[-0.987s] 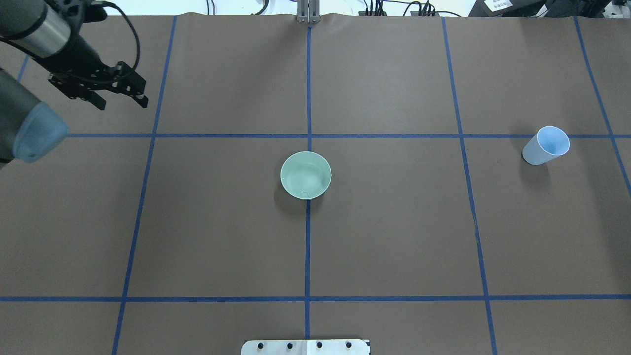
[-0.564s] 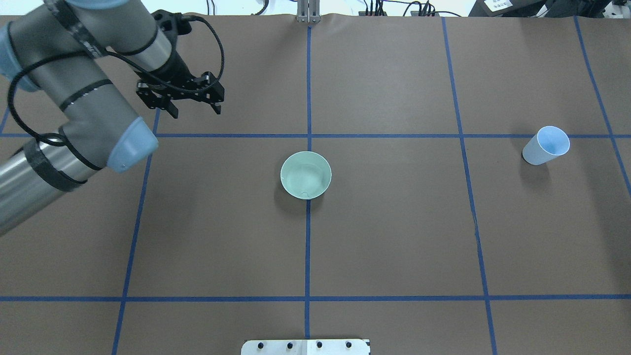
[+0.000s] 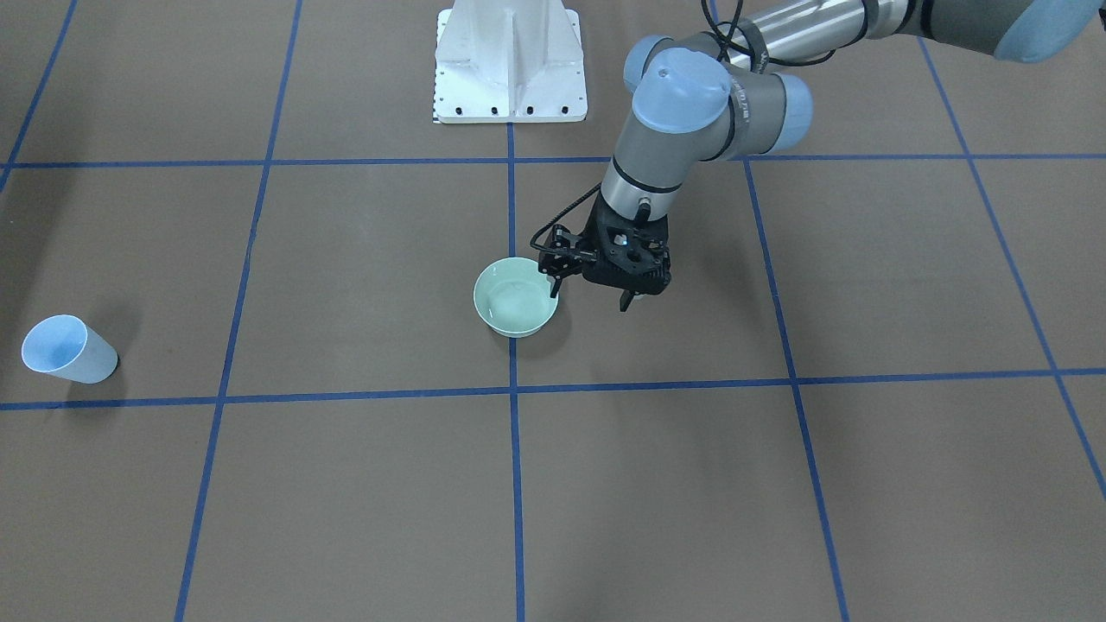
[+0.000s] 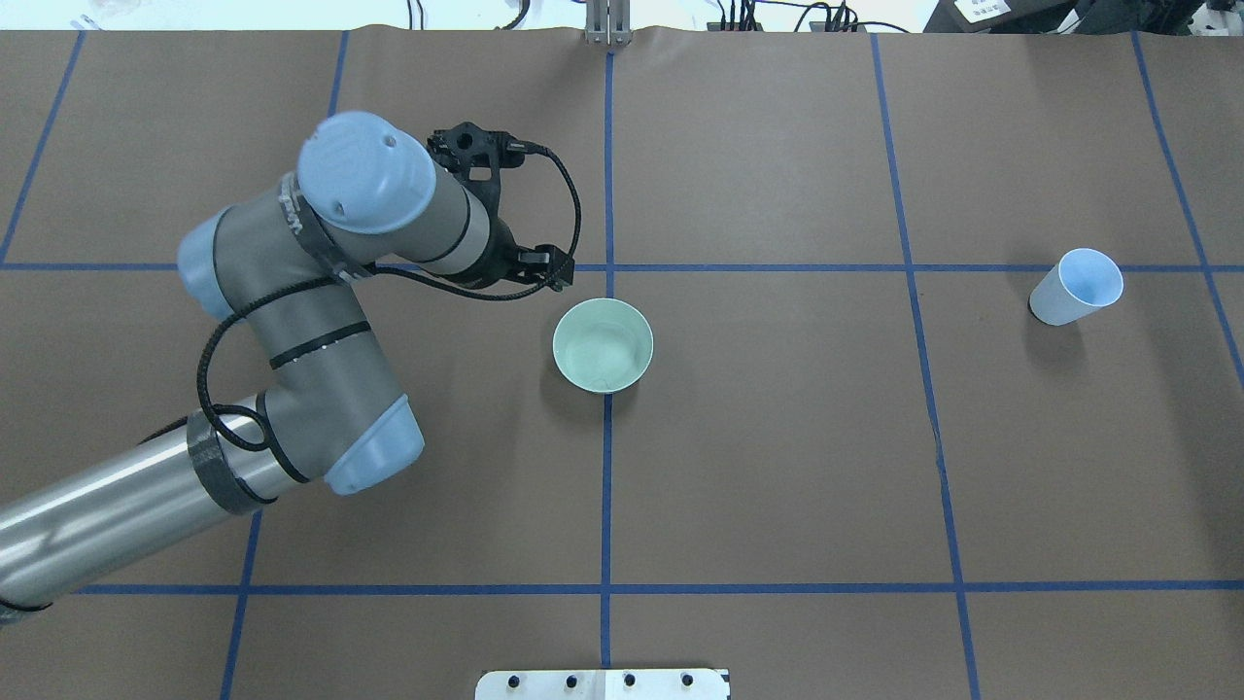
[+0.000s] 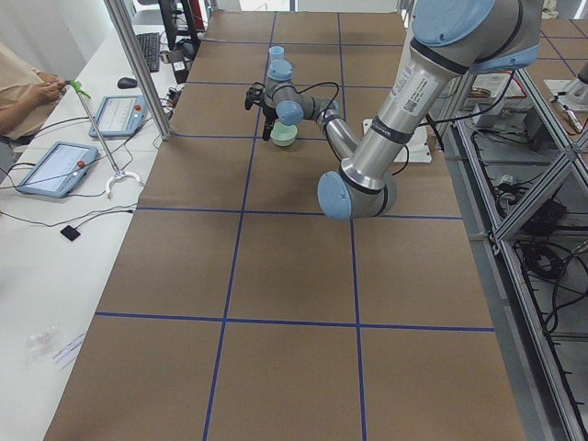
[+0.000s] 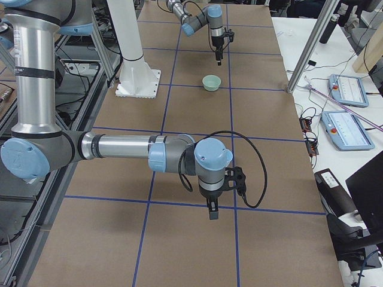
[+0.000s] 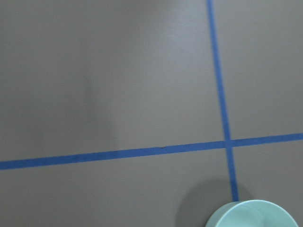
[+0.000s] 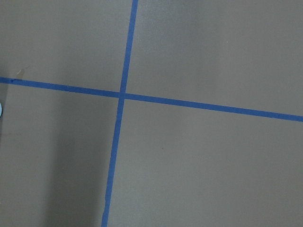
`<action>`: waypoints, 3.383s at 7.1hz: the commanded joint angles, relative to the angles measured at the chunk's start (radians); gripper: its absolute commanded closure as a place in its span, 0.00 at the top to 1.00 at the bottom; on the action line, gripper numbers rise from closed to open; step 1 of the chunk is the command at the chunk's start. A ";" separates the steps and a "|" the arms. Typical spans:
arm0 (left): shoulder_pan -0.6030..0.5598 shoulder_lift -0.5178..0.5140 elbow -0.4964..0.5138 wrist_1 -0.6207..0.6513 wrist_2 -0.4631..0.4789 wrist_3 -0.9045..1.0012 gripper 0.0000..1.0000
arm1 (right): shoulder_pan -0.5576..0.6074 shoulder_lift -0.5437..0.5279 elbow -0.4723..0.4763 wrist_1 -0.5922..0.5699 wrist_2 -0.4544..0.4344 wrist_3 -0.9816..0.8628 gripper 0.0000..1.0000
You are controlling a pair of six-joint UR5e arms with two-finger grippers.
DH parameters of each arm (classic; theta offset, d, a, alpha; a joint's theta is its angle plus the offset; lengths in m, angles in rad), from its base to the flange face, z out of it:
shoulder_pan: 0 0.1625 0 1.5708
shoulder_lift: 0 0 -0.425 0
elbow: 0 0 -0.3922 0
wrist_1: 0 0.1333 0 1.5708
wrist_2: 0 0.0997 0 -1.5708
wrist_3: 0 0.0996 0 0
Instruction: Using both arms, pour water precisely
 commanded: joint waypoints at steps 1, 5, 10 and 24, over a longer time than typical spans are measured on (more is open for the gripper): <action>0.058 -0.008 0.031 -0.022 0.031 -0.074 1.00 | 0.000 -0.001 0.004 0.000 -0.001 0.000 1.00; 0.070 -0.044 0.083 0.099 0.057 -0.225 0.91 | 0.000 -0.001 0.002 0.000 -0.001 0.000 1.00; 0.121 -0.056 0.086 0.099 0.089 -0.228 0.21 | 0.000 -0.001 0.001 0.001 -0.002 0.002 1.00; -0.202 0.437 -0.235 0.085 -0.205 0.346 0.00 | -0.002 -0.003 -0.007 0.003 -0.001 0.000 1.00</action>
